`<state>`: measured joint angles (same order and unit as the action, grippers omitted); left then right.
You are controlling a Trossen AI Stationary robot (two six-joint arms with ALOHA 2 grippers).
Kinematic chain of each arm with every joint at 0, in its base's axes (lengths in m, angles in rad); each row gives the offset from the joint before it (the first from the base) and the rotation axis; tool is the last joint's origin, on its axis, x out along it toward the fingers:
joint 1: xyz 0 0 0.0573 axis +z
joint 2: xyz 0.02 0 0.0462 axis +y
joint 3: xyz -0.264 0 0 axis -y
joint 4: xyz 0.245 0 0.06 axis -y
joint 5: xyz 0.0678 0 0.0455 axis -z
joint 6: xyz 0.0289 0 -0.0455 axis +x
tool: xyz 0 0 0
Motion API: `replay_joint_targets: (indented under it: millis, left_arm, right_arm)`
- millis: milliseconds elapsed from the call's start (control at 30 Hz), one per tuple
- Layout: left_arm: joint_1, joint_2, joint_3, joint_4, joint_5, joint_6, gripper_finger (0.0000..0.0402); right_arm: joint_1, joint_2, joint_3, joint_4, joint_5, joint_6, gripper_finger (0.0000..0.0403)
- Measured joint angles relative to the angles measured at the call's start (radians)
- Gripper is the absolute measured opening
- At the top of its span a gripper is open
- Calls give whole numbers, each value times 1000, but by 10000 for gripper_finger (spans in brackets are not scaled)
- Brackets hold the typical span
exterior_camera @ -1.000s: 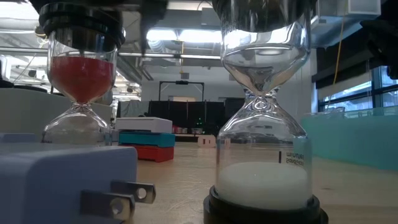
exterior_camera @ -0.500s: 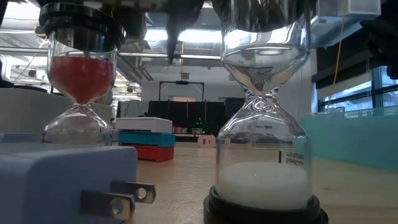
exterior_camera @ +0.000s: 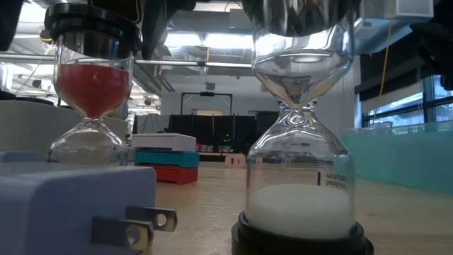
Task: Pick & Place Office items
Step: Put the red hourglass into the gray bin
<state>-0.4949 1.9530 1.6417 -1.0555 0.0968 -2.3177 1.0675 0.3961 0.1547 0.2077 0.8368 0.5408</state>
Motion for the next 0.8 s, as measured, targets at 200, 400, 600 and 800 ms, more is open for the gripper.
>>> replay_joint_targets:
  millis: [200,400,600,800]
  left_arm:
    - [0,-1,0,21,-22,0,395]
    - [7,46,0,107,-7,0,395]
    - [2,75,0,124,43,9,395]
    - [5,75,0,131,49,8,392]
  right_arm:
    - [0,0,0,0,0,0,400]
    - [0,0,0,0,0,0,400]
    - [0,0,0,0,0,0,400]
    - [0,0,0,0,0,0,400]
